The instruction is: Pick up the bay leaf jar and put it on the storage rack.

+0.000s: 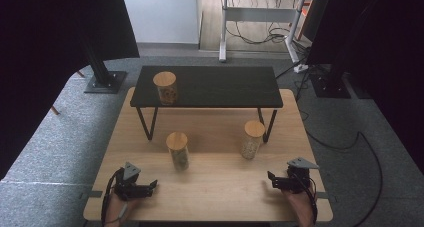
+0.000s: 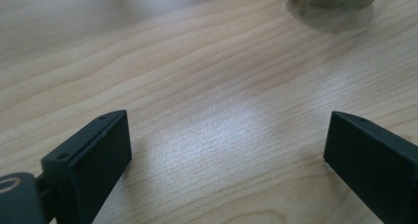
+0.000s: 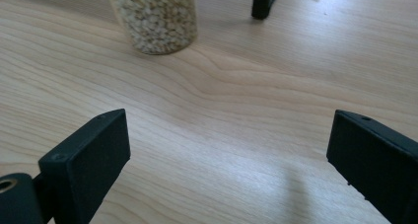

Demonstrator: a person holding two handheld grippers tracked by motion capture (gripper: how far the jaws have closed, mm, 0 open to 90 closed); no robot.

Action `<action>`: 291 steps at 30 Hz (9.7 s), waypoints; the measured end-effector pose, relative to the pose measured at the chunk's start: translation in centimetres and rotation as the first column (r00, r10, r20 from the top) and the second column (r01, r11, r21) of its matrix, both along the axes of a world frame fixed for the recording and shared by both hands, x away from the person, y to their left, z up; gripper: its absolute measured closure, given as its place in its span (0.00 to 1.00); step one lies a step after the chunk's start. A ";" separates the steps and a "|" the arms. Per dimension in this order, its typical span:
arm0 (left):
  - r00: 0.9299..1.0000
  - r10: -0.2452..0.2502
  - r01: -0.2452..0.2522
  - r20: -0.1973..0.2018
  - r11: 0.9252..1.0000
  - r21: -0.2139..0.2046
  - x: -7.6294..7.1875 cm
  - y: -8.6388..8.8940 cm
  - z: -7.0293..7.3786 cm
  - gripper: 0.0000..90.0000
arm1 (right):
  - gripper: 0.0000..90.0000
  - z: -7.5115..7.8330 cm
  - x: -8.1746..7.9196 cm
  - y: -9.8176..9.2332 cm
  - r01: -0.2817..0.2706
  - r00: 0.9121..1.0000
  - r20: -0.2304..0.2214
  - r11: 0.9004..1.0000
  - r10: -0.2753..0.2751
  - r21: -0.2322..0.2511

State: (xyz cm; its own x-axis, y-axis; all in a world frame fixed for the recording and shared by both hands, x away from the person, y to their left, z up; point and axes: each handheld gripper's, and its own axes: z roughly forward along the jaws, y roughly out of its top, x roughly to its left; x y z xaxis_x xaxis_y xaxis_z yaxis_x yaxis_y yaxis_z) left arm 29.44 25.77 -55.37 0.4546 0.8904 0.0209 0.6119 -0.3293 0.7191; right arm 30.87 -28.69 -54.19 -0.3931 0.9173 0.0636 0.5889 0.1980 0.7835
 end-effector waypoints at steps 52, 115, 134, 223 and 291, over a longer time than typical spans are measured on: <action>0.999 0.028 -0.028 -0.018 1.000 0.011 0.5 0.1 0.0 0.00 | 0.04 4.7 0.1 12.0 -0.283 0.956 0.095 0.957 0.277 0.055; 1.000 0.022 -0.022 -0.007 1.000 0.003 0.3 0.1 0.0 0.02 | 0.10 4.2 6.3 26.2 -0.583 0.812 0.098 0.809 0.576 0.071; 1.000 0.023 -0.023 -0.009 1.000 0.001 0.3 0.1 0.0 0.02 | 0.16 3.5 7.6 28.6 -0.608 0.794 0.080 0.790 0.603 0.080; 1.000 0.023 -0.022 -0.010 1.000 0.002 0.3 0.1 0.0 0.02 | 0.28 14.4 9.0 24.5 -0.466 0.874 0.143 0.884 0.464 -0.020; 1.000 0.019 -0.019 -0.013 1.000 0.006 0.3 0.1 0.0 0.02 | 0.28 24.7 12.8 21.5 -0.395 0.900 0.197 0.919 0.390 -0.013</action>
